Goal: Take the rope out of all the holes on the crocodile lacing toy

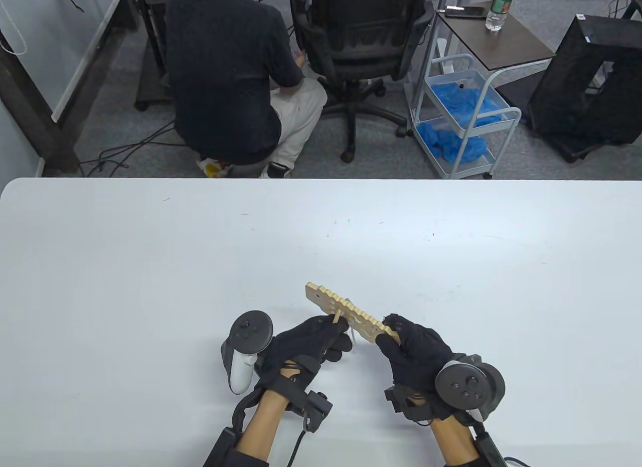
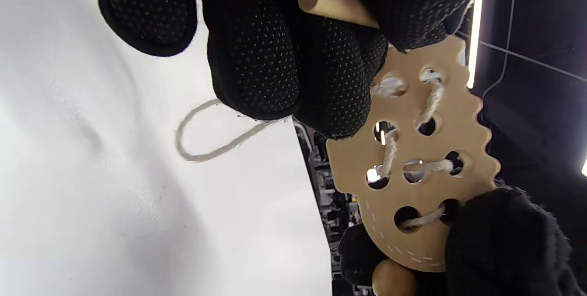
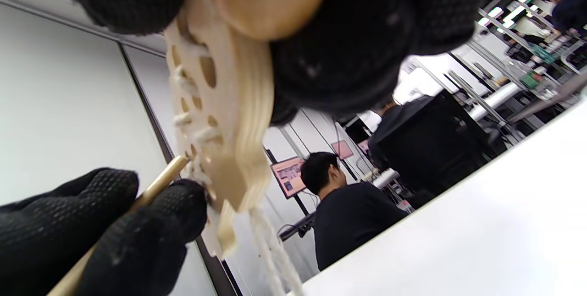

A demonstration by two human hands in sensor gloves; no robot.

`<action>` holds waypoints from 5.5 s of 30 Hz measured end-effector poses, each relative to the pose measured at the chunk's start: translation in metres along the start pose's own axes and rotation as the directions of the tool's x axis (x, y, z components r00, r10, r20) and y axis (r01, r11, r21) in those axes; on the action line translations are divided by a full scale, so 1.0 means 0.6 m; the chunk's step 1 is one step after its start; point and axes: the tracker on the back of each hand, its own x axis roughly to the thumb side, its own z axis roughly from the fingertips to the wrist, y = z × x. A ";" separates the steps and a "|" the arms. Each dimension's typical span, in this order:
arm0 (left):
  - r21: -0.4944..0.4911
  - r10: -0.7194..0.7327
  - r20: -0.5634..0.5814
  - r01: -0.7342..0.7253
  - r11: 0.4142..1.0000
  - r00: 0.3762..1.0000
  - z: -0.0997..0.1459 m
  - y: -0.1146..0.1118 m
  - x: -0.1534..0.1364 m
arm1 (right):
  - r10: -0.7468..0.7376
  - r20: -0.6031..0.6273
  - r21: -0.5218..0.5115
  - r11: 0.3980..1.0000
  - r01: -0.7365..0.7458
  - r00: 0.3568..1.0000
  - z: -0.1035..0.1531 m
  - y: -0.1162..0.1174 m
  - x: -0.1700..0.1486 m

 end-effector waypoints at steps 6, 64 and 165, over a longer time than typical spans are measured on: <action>0.027 -0.077 0.014 0.077 0.997 0.997 -0.003 0.003 0.002 | -0.111 -0.201 -0.009 0.994 0.111 0.973 -0.004 0.002 -0.039; 0.518 -0.417 -0.131 0.421 0.745 0.899 0.018 0.109 -0.019 | -0.447 -0.718 -0.312 0.892 0.328 0.533 0.022 -0.016 -0.172; 0.482 -0.770 0.019 0.669 0.566 0.638 0.018 0.002 0.045 | -0.445 -0.570 0.006 0.838 0.545 0.690 0.025 0.082 -0.068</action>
